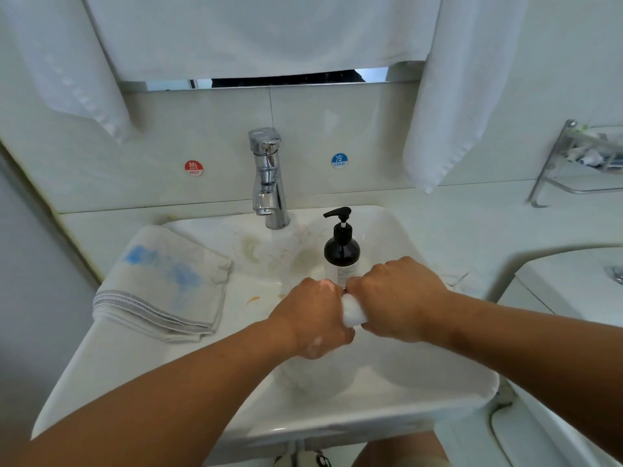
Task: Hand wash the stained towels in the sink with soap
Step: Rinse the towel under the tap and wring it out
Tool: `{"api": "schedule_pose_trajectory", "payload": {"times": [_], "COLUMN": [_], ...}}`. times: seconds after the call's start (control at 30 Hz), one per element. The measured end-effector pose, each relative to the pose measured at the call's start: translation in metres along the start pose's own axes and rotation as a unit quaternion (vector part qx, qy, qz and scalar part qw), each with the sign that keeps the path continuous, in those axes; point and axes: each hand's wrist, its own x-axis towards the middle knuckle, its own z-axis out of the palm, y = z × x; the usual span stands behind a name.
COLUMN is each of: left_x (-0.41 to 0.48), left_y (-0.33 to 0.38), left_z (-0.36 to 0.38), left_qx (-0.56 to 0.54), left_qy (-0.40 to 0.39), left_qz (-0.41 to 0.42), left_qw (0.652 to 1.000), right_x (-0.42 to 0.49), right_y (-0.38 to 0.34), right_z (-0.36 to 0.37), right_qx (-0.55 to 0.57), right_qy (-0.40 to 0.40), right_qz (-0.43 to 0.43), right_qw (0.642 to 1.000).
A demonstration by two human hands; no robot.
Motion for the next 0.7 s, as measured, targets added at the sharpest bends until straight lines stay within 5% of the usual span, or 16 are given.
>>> {"api": "schedule_pose_trajectory", "payload": {"times": [0.43, 0.7], "left_x": [-0.004, -0.011], "left_y": [0.007, -0.011], "left_z": [0.004, -0.02], "left_qx": [-0.23, -0.195], "left_qy": [-0.049, -0.08], "left_qz": [-0.1, -0.021], "left_qw": [0.967, 0.977], "right_x": [0.003, -0.005], "right_y": [0.014, 0.015], "right_z": [0.029, 0.007], "right_qx": [-0.03, 0.044], "right_qy": [0.161, 0.09], "right_qz": [-0.056, 0.022], "right_qw": [0.985, 0.995]}}
